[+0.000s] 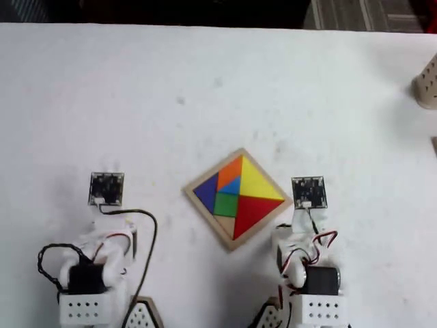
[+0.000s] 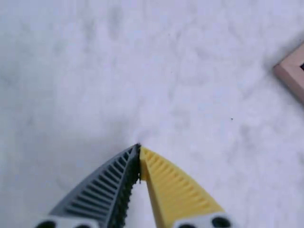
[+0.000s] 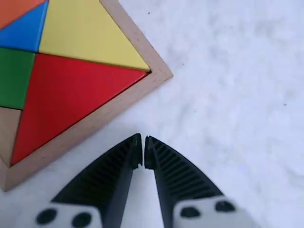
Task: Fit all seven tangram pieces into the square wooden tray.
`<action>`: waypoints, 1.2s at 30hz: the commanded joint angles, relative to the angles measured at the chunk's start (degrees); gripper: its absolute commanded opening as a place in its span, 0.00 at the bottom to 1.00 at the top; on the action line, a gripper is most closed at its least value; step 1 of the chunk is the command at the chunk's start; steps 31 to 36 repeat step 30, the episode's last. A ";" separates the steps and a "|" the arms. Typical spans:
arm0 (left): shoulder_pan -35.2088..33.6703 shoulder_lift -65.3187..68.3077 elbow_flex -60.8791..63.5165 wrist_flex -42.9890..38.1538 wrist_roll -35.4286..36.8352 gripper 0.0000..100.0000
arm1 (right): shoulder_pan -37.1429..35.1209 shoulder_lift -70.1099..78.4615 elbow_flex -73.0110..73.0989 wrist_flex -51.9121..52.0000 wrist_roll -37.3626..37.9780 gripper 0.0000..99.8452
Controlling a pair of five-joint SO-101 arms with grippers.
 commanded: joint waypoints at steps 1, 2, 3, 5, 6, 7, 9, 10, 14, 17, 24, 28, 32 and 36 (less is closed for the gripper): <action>-0.31 -0.57 -0.09 0.35 -0.44 0.02 | -0.22 0.22 0.53 0.22 -0.18 0.02; -0.31 -0.57 -0.09 0.35 -0.44 0.02 | -0.22 -0.13 0.53 0.40 -0.18 0.02; -0.31 -0.57 -0.09 0.35 -0.44 0.02 | -0.22 -0.66 0.53 0.57 -0.18 0.02; -0.31 -0.57 -0.09 0.35 -0.44 0.02 | -0.22 -1.19 0.53 0.66 -0.18 0.02; -0.31 -0.57 -0.09 0.35 -0.44 0.02 | -0.22 -1.27 0.53 0.66 -0.18 0.02; -0.31 -0.57 -0.09 0.35 -0.44 0.02 | -0.22 -1.27 0.53 0.66 -0.18 0.02; -0.31 -0.57 -0.09 0.35 -0.44 0.02 | -0.22 -1.27 0.53 0.66 -0.18 0.02; -0.31 -0.57 -0.09 0.35 -0.44 0.02 | -0.22 -1.27 0.53 0.66 -0.18 0.02; -0.31 -0.57 -0.09 0.35 -0.44 0.02 | -0.22 -1.27 0.53 0.66 -0.18 0.02; -0.31 -0.57 -0.09 0.35 -0.44 0.02 | -0.22 -1.27 0.53 0.66 -0.18 0.02; -0.31 -0.57 -0.09 0.35 -0.44 0.02 | -0.22 -1.27 0.53 0.66 -0.18 0.02; -0.31 -0.57 -0.09 0.35 -0.44 0.02 | -0.22 -1.27 0.53 0.66 -0.18 0.02; -0.31 -0.57 -0.09 0.35 -0.44 0.02 | -0.22 -1.27 0.53 0.66 -0.18 0.02; -0.31 -0.57 -0.09 0.35 -0.44 0.02 | -0.22 -1.27 0.53 0.66 -0.18 0.02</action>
